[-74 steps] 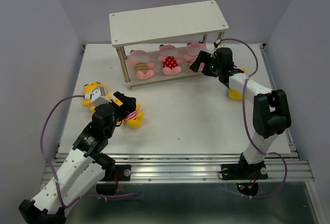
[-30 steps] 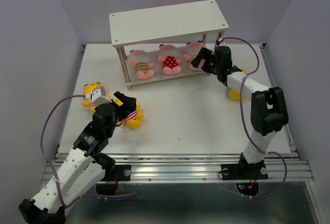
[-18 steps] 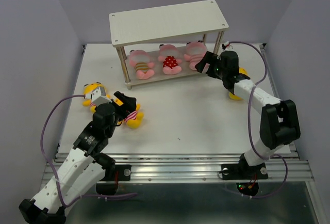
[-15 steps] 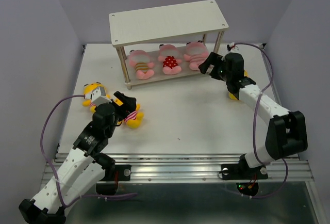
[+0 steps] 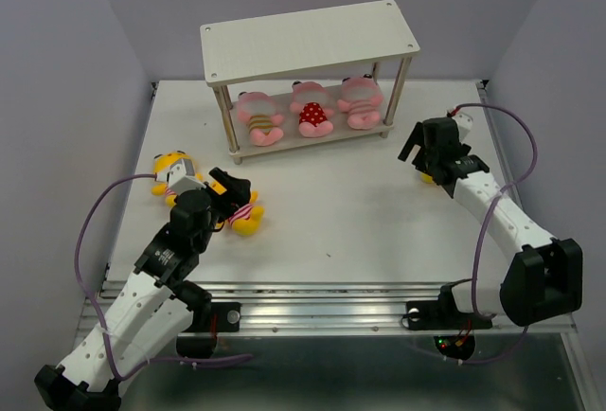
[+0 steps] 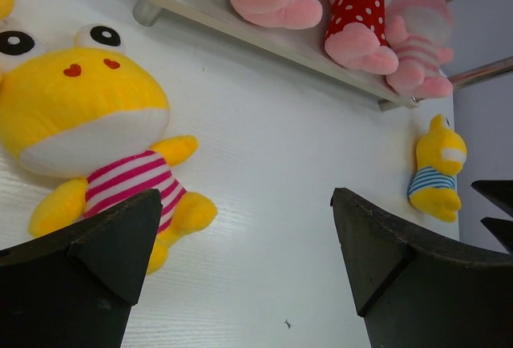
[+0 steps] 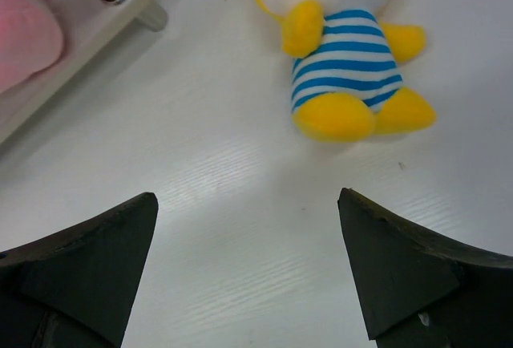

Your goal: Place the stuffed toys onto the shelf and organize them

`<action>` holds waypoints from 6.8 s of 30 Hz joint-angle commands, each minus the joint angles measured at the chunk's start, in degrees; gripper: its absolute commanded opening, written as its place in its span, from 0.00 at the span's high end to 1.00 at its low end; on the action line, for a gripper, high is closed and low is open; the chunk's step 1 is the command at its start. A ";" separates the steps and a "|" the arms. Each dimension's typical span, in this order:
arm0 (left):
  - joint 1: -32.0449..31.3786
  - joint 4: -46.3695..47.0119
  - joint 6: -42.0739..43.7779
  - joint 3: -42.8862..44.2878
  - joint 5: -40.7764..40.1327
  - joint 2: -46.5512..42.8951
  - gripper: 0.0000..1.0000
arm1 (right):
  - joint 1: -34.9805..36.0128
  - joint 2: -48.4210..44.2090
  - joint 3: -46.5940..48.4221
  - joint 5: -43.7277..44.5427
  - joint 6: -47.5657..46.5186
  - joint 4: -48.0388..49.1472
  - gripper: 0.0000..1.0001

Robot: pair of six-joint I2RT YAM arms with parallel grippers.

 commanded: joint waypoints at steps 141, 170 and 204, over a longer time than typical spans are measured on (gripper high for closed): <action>-0.01 -3.16 -1.42 0.34 -0.70 -2.32 0.01 | 12.50 26.33 57.00 1.38 -25.66 10.04 0.98; 0.07 -3.16 -1.60 -0.01 -0.79 -2.68 0.01 | 12.50 25.01 54.98 -1.69 -20.91 10.22 0.59; -0.01 -11.86 -7.30 3.15 -2.28 -2.50 0.01 | 13.20 7.70 41.82 -5.55 -21.88 4.33 0.00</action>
